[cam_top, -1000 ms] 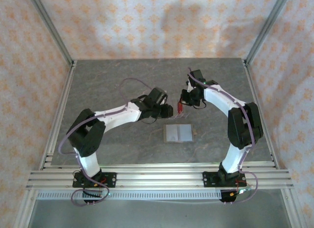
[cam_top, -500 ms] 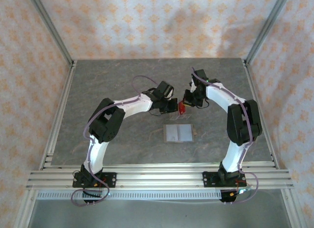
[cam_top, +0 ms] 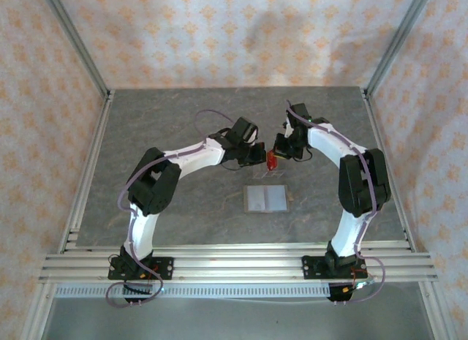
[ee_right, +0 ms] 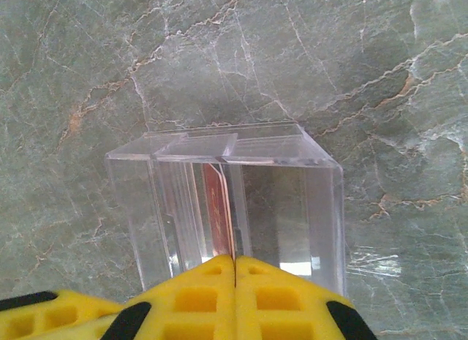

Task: Put the credit cards into the card holder
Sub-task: Pick up the credit card from the storage box.

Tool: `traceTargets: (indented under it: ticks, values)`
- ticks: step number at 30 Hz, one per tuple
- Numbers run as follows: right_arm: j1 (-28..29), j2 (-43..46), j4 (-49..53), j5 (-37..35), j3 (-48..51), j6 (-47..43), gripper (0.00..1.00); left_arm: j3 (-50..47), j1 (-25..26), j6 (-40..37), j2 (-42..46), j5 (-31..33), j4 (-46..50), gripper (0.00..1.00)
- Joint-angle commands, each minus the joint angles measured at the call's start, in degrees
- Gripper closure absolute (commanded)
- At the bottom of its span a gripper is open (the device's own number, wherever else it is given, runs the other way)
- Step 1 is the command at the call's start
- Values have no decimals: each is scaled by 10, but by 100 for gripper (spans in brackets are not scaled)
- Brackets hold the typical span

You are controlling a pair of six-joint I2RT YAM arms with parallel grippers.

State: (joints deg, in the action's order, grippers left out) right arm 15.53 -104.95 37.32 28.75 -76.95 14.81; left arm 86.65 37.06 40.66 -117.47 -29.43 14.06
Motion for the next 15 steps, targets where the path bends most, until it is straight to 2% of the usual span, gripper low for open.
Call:
traceTargets:
  ticks: [1,15]
  values:
    - [-5,13,24,-13,-1,-1,100,33,-4,8,2,-12,18,100]
    - [-7,45,23,-29,9,21,100,63,-3,19,-41,-34,16,100]
